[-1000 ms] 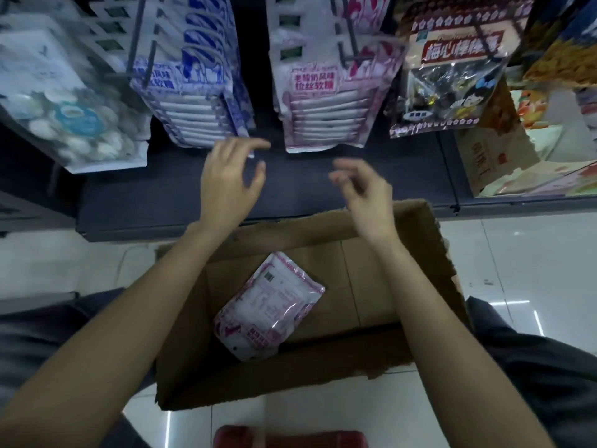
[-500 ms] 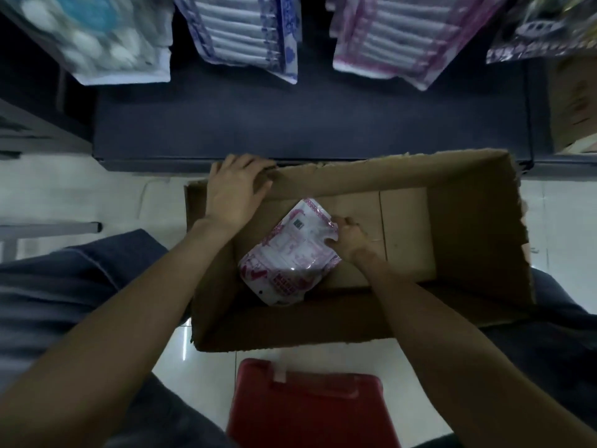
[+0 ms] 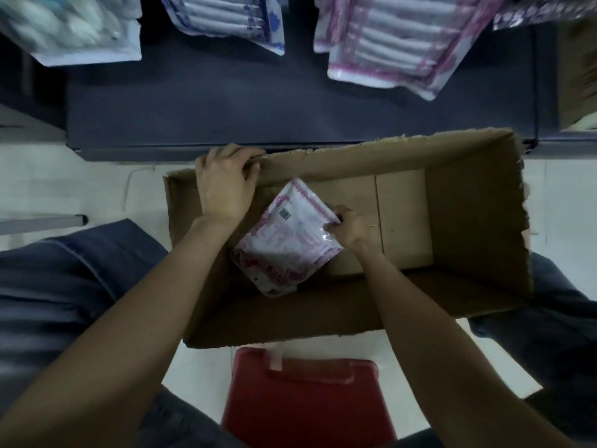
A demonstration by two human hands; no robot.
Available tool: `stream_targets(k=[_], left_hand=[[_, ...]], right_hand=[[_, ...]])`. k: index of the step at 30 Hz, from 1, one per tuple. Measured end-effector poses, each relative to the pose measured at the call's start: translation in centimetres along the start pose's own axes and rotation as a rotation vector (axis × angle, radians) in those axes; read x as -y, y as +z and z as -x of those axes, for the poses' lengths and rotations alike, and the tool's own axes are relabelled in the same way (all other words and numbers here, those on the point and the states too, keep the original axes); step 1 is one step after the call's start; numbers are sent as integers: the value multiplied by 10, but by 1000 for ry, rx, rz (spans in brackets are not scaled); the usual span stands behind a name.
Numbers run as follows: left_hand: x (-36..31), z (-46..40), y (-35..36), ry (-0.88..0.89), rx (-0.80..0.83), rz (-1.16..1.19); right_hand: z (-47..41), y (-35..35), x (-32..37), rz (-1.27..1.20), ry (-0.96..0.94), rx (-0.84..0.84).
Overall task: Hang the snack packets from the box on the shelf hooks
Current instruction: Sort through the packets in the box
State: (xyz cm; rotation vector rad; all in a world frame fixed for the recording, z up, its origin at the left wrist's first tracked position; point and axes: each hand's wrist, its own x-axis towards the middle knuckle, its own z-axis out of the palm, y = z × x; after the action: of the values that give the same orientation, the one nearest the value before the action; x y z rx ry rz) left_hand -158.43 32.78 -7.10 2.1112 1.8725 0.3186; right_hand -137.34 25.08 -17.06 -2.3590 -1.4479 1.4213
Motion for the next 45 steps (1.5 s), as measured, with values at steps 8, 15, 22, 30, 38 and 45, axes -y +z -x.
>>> stream_targets(k=[8, 15, 22, 30, 38, 45], left_hand=[[-73, 55, -26, -393, 55, 442], [-80, 93, -85, -827, 524, 1324], [-96, 111, -106, -597, 524, 1308], [-105, 102, -123, -181, 226, 1370], [-127, 65, -119, 158, 274, 1196], [-155, -3, -113, -5, 47, 976]], right_hand=[[149, -82, 26, 219, -276, -296], [234, -124, 15, 169, -798, -681], [244, -113, -10, 80, -1002, -506], [244, -149, 0, -204, -656, -44], [186, -221, 63, -646, -557, -245], [123, -254, 95, -548, -546, -404]])
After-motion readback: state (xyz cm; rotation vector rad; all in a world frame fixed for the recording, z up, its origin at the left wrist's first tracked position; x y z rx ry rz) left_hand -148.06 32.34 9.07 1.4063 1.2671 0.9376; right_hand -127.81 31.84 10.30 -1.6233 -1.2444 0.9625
